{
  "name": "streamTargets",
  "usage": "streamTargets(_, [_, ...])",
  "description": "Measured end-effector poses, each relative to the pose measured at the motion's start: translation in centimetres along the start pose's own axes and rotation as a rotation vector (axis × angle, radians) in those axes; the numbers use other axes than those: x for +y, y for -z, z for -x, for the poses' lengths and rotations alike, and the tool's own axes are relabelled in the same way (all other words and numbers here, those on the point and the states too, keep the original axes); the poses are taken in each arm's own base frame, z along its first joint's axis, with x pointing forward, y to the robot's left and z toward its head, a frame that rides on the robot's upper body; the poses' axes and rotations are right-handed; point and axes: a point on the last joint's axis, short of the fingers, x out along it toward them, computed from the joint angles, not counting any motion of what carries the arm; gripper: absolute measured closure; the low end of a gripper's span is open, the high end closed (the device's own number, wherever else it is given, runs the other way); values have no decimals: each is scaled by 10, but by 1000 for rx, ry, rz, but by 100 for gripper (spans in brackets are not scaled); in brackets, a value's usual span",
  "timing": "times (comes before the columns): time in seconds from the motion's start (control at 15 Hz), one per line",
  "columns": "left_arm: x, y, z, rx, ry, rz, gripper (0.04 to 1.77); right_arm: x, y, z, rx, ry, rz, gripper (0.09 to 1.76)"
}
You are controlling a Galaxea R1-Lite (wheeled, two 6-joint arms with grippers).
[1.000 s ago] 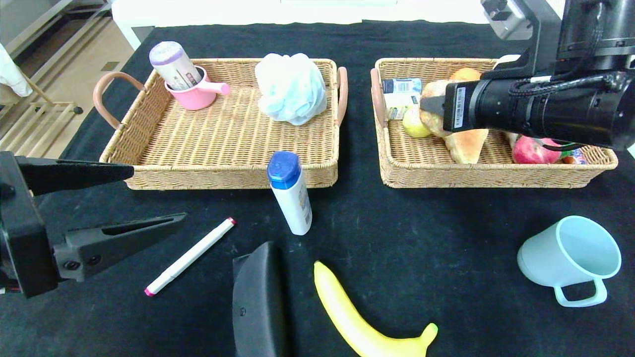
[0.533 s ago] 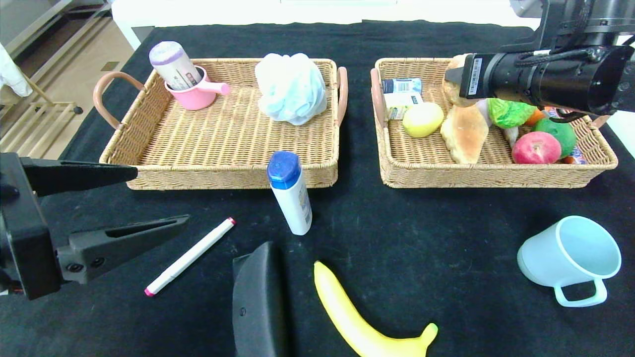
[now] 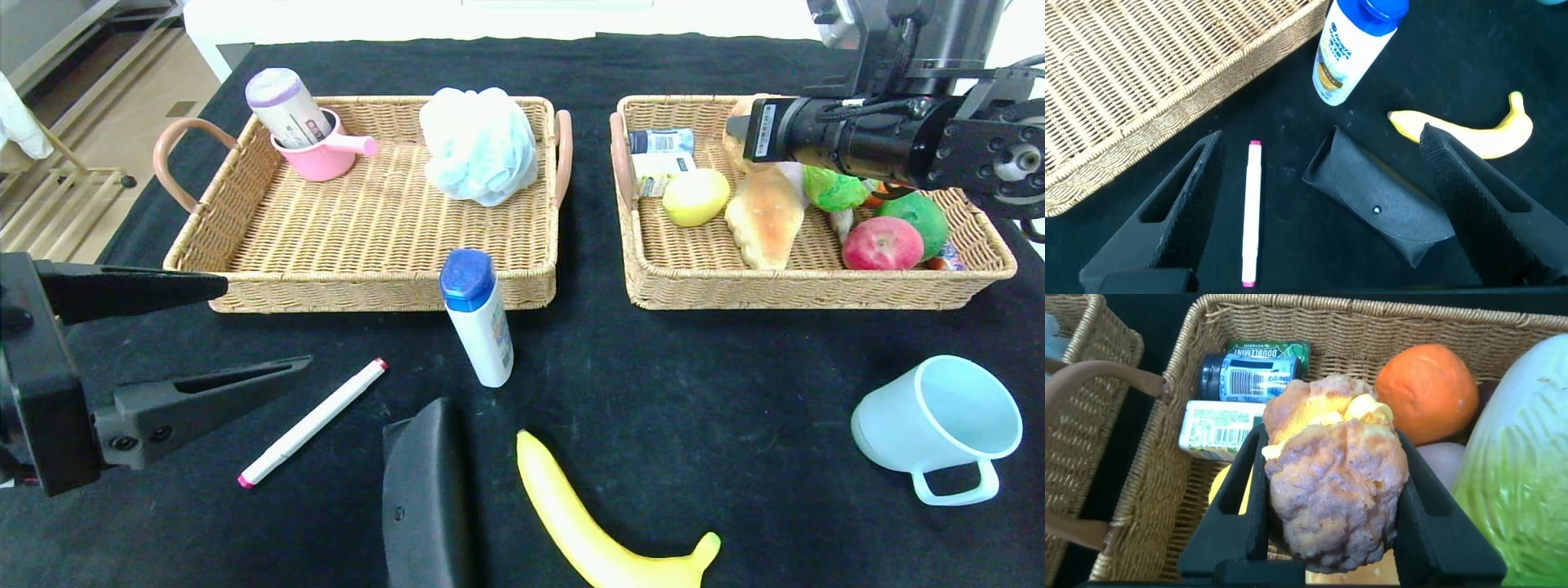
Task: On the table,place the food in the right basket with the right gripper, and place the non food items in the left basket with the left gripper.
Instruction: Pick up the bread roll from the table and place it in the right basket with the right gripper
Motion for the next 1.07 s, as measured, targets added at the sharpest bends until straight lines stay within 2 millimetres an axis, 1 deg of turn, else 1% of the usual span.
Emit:
streamTargets(0.13, [0,0,0,0,0,0,9,1,4,-7,5,0,2,98])
streamTargets(0.33, [0,0,0,2,0,1,9,1,6,-14,-15,2,-1,98])
streamTargets(0.4, [0,0,0,2,0,1,9,0,7,-15,-13,4,0,94])
streamTargets(0.53, [0,0,0,1,0,1,9,0,9,-17,-9,6,2,75])
streamTargets(0.67, [0,0,0,1,0,1,9,0,9,-17,-8,7,1,60])
streamTargets(0.8, [0,0,0,0,0,1,9,0,10,-18,-5,7,1,50])
streamTargets(1.07, [0,0,0,0,0,1,9,0,10,-17,-3,8,1,36])
